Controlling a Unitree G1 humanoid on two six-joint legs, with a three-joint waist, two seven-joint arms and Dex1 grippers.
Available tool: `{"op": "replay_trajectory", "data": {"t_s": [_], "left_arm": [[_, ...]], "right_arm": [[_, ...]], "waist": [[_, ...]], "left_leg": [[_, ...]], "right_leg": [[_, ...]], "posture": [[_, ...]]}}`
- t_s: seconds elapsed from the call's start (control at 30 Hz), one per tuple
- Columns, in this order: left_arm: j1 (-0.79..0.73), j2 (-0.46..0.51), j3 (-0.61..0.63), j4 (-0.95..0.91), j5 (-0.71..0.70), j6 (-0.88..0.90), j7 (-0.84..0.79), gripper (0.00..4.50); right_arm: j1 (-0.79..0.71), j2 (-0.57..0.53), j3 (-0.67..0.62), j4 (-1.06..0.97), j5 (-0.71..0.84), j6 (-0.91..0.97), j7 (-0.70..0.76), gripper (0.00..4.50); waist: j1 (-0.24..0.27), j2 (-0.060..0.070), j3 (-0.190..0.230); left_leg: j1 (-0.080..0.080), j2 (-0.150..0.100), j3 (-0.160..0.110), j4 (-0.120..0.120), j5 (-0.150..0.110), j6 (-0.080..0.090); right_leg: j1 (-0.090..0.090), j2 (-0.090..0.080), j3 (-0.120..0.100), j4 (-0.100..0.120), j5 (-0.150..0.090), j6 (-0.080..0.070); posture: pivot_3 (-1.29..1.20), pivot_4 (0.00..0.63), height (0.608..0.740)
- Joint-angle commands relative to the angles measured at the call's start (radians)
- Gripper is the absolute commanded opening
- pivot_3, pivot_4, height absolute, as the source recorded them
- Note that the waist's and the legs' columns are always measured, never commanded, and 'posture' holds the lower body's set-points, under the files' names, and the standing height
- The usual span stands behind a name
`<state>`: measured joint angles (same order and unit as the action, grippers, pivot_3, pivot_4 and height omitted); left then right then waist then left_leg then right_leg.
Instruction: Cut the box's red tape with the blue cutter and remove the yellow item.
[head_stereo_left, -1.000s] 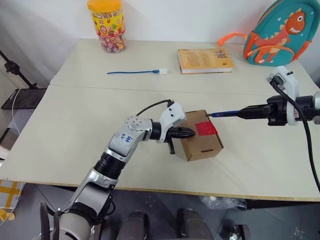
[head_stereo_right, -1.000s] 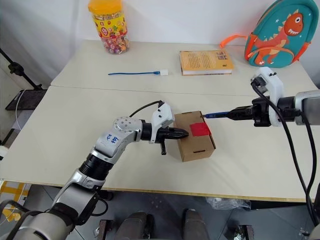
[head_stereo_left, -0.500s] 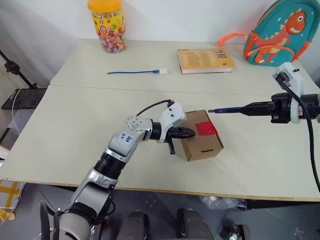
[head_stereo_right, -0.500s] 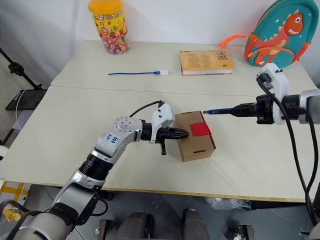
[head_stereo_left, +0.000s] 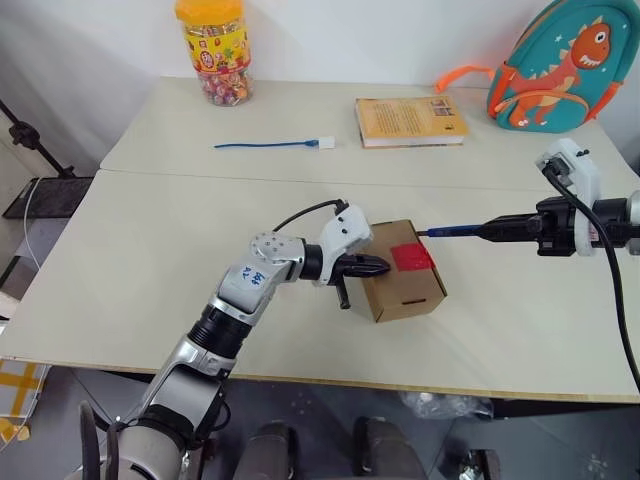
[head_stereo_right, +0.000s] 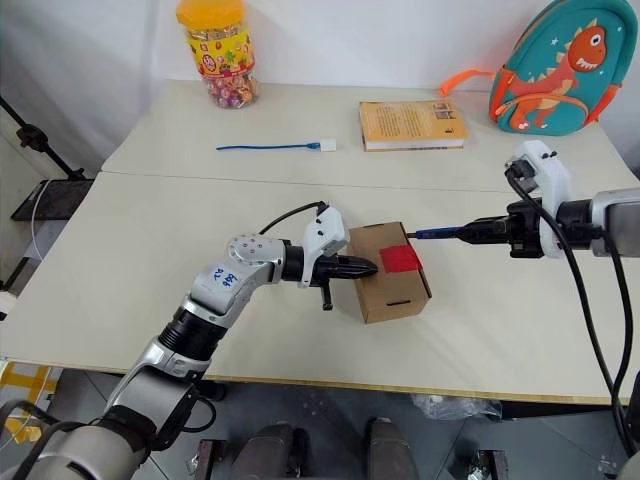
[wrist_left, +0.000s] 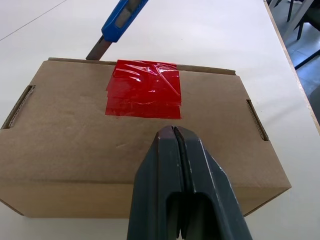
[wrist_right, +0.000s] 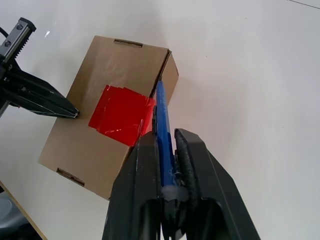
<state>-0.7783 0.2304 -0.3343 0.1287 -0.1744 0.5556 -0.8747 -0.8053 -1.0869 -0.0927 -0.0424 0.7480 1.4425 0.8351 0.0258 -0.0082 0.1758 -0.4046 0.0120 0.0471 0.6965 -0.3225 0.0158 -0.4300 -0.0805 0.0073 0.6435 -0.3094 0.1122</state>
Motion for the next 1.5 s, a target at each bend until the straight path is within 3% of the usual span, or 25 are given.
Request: {"op": "replay_trajectory", "data": {"t_s": [0.03,0.3,1.5], "left_arm": [[0.023,-0.003,-0.033,-0.004,0.012,0.020,-0.007,0.00],[0.028,-0.007,-0.035,-0.004,0.012,0.022,-0.005,0.00],[0.029,-0.003,-0.033,-0.010,0.013,0.034,-0.004,0.00]], "right_arm": [[-0.015,-0.004,-0.029,-0.022,-0.001,-0.012,-0.004,0.16],[-0.066,-0.020,-0.037,0.000,0.011,0.010,0.009,0.16],[0.010,0.007,-0.052,-0.074,0.030,0.084,-0.029,0.16]], "waist": [[0.000,0.000,0.000],[0.000,0.000,0.000],[-0.001,0.000,0.000]], "left_leg": [[0.000,0.000,0.000,0.000,0.000,0.000],[0.000,0.000,-0.001,0.000,0.000,0.000],[0.001,0.000,-0.001,0.000,0.000,0.000]], "right_leg": [[0.000,0.000,0.000,0.000,0.000,0.000],[0.000,0.000,0.000,0.000,0.000,0.000],[0.001,0.000,0.000,0.000,0.000,0.000]], "posture": [[0.00,0.150,0.740],[0.00,0.150,0.740],[0.00,0.150,0.740]]}}
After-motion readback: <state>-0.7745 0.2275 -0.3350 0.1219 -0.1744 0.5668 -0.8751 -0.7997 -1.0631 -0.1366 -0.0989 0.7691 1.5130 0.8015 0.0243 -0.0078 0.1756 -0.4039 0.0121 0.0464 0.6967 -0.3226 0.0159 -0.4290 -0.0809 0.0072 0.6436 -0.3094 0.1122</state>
